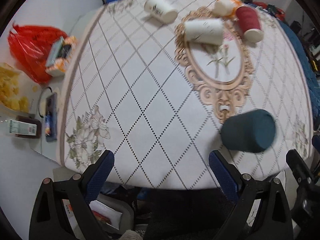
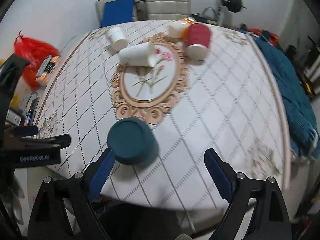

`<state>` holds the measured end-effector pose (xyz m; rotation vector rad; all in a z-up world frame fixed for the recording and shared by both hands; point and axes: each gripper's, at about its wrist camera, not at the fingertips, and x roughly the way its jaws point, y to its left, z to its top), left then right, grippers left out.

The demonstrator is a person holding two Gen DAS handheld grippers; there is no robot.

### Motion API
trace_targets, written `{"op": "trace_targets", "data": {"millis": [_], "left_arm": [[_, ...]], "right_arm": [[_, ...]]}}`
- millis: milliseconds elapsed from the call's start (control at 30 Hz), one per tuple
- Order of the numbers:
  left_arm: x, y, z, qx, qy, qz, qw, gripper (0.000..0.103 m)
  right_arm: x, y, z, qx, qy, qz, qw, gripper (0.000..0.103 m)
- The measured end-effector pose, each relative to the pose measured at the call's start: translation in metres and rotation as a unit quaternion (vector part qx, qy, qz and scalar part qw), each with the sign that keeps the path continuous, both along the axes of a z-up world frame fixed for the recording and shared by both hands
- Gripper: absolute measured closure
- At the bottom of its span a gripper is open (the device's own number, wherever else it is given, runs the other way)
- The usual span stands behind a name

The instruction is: Flip cup upside down

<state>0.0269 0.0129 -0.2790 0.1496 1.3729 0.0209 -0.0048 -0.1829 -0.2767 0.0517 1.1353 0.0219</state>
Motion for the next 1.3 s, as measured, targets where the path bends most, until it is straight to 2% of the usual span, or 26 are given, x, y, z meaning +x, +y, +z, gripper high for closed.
{"op": "trace_targets", "data": {"millis": [233,367,833,1067,1300], "left_arm": [[-0.032,-0.004,0.062,-0.02,-0.052,-0.003,0.9985,0.006],[-0.058,-0.012,0.101,-0.036,-0.08,0.002,0.9962,0.006],[-0.133,-0.024,0.205,-0.058,-0.146,-0.013,0.9875,0.006],[-0.156,-0.026,0.239,-0.06,-0.174,-0.014,0.9829,0.006],[-0.164,-0.022,0.254,-0.058,-0.186,-0.004,0.9809,0.006]], "right_arm": [[-0.039,-0.016,0.053,-0.025,0.015,-0.037,0.999,0.006],[-0.066,-0.024,0.095,-0.028,-0.006,-0.042,0.999,0.006],[-0.148,-0.047,0.221,-0.018,-0.067,-0.044,0.997,0.006],[-0.184,-0.051,0.275,-0.023,-0.1,-0.062,0.993,0.006],[-0.201,-0.05,0.305,-0.033,-0.115,-0.066,0.991,0.006]]}}
